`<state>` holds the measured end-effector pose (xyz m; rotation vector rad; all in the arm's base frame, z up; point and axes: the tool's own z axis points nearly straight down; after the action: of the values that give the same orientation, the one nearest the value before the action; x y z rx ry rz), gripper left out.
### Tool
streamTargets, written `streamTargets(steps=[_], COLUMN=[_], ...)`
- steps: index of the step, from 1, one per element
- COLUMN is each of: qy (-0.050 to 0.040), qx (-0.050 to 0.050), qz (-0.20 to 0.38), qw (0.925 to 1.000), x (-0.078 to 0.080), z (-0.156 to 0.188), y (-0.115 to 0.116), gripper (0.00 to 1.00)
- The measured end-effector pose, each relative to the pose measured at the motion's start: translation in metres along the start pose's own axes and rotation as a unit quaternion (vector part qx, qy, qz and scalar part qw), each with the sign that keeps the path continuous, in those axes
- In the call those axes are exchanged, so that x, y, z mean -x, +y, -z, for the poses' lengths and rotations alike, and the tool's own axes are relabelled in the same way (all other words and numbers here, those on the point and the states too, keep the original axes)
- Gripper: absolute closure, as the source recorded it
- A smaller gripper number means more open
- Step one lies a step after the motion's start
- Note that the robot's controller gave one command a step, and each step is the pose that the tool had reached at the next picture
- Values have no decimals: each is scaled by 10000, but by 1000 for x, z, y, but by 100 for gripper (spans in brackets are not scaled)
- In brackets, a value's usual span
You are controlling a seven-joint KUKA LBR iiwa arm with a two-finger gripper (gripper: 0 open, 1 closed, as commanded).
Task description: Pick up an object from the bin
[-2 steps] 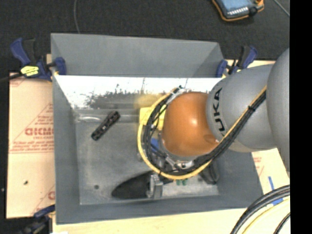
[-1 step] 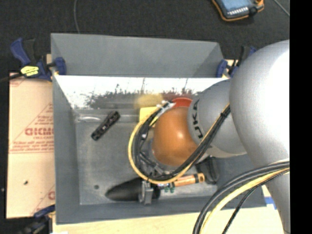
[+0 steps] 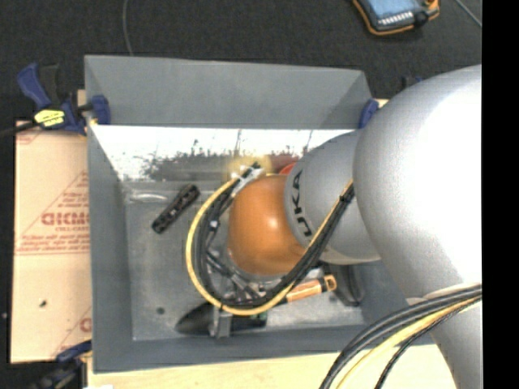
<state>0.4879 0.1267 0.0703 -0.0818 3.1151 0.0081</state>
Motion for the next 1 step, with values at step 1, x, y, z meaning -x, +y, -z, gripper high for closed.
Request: streamTargets(steps=[1], qy=[18], qx=[-7], qz=[-86], qw=[10000], x=[-1], z=[-5], y=[-38], gripper=[100])
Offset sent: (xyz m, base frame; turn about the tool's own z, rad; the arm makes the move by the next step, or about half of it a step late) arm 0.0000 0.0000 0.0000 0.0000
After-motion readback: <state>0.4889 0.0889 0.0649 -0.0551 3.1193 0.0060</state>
